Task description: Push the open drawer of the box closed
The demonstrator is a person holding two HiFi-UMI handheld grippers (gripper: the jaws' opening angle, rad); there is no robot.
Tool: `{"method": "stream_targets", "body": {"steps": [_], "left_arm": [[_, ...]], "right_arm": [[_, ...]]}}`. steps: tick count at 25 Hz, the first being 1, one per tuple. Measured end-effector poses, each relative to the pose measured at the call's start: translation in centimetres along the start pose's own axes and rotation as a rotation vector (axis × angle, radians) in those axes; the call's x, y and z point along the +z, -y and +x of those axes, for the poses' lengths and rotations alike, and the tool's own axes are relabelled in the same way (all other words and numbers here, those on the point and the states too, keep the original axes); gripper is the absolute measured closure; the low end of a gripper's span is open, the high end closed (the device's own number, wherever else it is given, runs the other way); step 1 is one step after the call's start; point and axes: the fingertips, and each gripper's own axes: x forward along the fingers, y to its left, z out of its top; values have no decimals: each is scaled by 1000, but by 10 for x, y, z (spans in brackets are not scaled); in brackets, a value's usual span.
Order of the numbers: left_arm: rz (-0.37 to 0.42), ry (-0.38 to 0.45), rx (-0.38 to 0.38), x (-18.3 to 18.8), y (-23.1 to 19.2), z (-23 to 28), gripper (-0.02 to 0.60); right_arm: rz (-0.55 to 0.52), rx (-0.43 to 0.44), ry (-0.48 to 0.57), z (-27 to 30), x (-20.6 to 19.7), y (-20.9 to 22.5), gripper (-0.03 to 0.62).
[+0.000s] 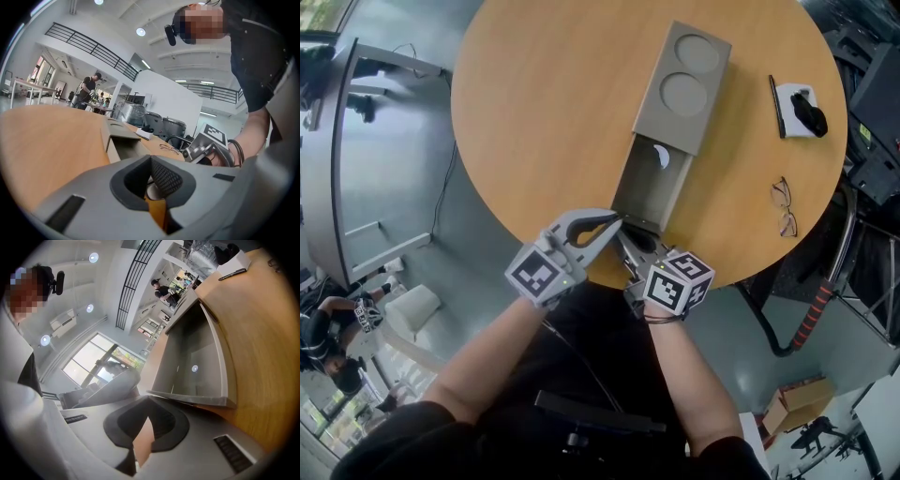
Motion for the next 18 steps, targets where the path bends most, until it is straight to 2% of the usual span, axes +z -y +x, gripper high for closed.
{"method": "stream_targets", "body": {"steps": [5, 18], "left_arm": [[7, 2, -26, 6, -4, 6, 549], [7, -23, -21, 20, -33, 27, 549]], "right_arm": [[5, -3, 9, 2, 13, 3, 586], [-1, -25, 52, 9, 58, 16, 588]]}}
